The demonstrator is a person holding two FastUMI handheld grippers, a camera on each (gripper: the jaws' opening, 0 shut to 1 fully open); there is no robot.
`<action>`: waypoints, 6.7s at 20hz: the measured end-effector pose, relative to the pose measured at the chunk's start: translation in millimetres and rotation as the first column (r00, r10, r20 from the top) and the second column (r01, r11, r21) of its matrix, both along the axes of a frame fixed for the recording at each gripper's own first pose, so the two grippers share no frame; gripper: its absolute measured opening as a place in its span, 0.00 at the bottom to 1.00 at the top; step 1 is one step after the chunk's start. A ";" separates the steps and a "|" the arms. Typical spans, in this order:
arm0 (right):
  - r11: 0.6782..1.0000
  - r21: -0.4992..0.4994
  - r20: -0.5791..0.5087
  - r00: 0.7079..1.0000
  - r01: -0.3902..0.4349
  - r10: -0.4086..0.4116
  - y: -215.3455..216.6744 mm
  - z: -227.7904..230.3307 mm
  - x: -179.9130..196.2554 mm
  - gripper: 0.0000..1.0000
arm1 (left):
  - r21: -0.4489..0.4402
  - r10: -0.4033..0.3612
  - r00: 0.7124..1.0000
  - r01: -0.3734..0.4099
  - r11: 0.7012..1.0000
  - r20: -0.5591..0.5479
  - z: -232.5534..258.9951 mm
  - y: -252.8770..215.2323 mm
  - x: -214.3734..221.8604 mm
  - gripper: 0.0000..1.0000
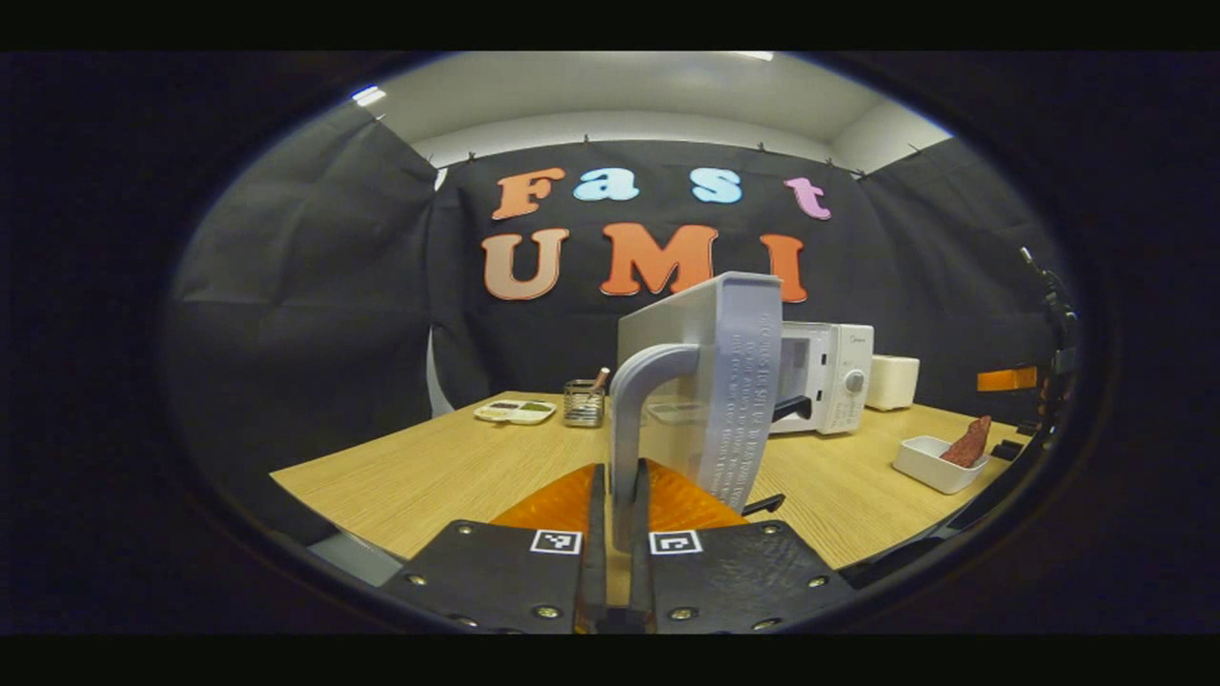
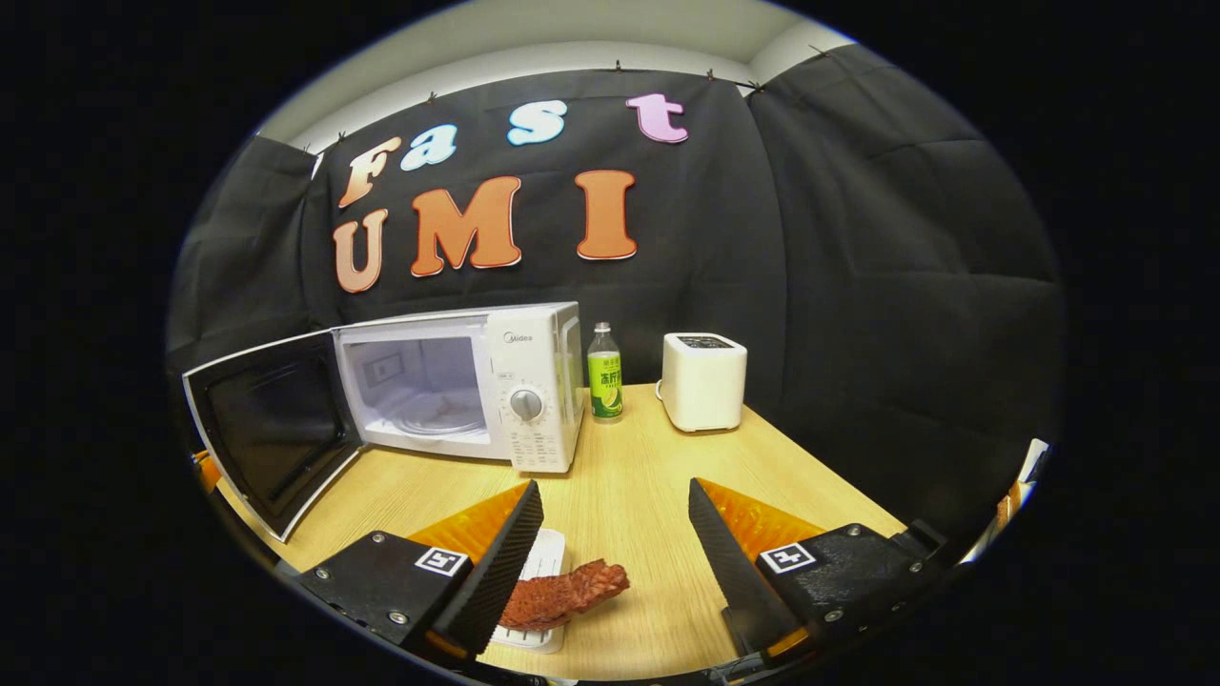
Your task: Open the microwave oven with the left hand, put the food in, and close the microwave oven.
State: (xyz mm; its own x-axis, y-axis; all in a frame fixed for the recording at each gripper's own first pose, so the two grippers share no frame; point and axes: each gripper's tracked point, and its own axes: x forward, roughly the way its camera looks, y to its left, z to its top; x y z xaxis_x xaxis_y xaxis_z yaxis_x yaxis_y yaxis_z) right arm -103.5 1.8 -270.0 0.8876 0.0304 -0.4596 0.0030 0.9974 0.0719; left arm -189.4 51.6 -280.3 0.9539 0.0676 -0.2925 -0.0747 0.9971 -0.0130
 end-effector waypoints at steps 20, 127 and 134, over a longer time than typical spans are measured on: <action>0.969 0.232 -0.236 0.971 0.083 -0.026 -2.1 -64.0 -31.1 0.84 | 0.119 0.197 0.980 -0.199 0.973 0.028 31.9 132.1 -32.7 0.80; 0.984 0.138 0.119 0.988 -0.110 0.094 223.3 -11.1 167.9 0.90 | 0.163 0.144 0.989 -0.137 0.977 -0.031 7.9 140.6 34.7 0.85; 0.967 0.139 0.211 0.960 -0.215 0.183 178.8 50.3 123.7 0.91 | 0.112 0.012 1.000 -0.012 0.994 -0.006 20.8 82.7 49.2 0.85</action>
